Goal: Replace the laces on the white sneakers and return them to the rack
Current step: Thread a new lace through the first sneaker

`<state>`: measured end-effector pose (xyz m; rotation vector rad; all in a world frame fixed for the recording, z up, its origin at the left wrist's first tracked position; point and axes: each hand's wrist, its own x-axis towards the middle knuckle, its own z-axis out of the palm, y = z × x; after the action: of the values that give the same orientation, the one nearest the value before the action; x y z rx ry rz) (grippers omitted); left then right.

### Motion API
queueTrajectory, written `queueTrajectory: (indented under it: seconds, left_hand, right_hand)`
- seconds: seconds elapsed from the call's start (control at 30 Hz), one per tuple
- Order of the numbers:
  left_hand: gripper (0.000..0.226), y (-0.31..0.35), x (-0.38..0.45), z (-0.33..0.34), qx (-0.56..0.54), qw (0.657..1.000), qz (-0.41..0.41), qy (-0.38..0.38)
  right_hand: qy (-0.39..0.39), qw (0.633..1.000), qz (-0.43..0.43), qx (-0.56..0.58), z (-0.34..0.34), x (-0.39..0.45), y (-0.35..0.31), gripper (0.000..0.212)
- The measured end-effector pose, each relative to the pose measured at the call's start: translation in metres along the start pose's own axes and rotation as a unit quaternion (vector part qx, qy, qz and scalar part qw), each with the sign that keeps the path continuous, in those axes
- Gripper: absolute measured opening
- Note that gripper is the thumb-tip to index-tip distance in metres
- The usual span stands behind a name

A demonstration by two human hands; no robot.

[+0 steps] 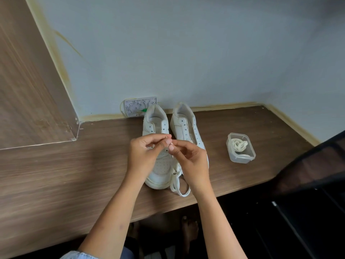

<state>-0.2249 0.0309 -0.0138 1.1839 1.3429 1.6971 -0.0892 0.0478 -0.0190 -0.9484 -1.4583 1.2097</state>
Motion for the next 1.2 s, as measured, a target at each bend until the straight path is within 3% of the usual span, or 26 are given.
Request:
queueTrajectory:
  seconds: [0.07,0.13,0.2,0.3,0.5,0.87,1.0,1.2]
  left_hand:
    - [0.010,-0.006,0.002,-0.005,0.116,0.993,0.012,0.008]
    - [0.012,-0.015,0.006,-0.013,0.297,0.952,0.064,0.028]
    - [0.012,-0.022,0.009,-0.019,0.430,0.897,0.100,0.040]
    - [0.009,-0.026,0.009,-0.020,0.495,0.864,0.091,0.009]
    - [0.011,-0.032,0.007,-0.016,0.521,0.848,0.090,0.001]
    - [0.027,-0.039,0.012,-0.012,0.524,0.843,0.124,-0.007]
    - [0.023,-0.041,0.014,-0.012,0.504,0.859,0.088,-0.019]
    - [0.014,-0.043,0.018,-0.018,0.507,0.855,0.096,-0.052]
  right_hand:
    - [0.038,0.985,-0.049,-0.162,-0.002,0.002,0.009,0.013]
    - [0.047,0.955,-0.080,-0.282,-0.002,0.003,0.017,0.011]
    - [0.044,0.939,-0.082,-0.331,-0.002,0.005,0.023,0.008]
    - [0.040,0.928,-0.072,-0.363,0.001,0.008,0.027,0.003]
    - [0.000,0.922,-0.048,-0.385,0.005,0.016,0.032,0.006]
    - [-0.018,0.898,-0.112,-0.425,0.026,0.024,0.031,0.028]
    - [0.012,0.878,-0.137,-0.458,0.026,0.021,0.033,0.016]
    - [0.050,0.920,-0.074,-0.381,0.022,0.019,0.039,0.017]
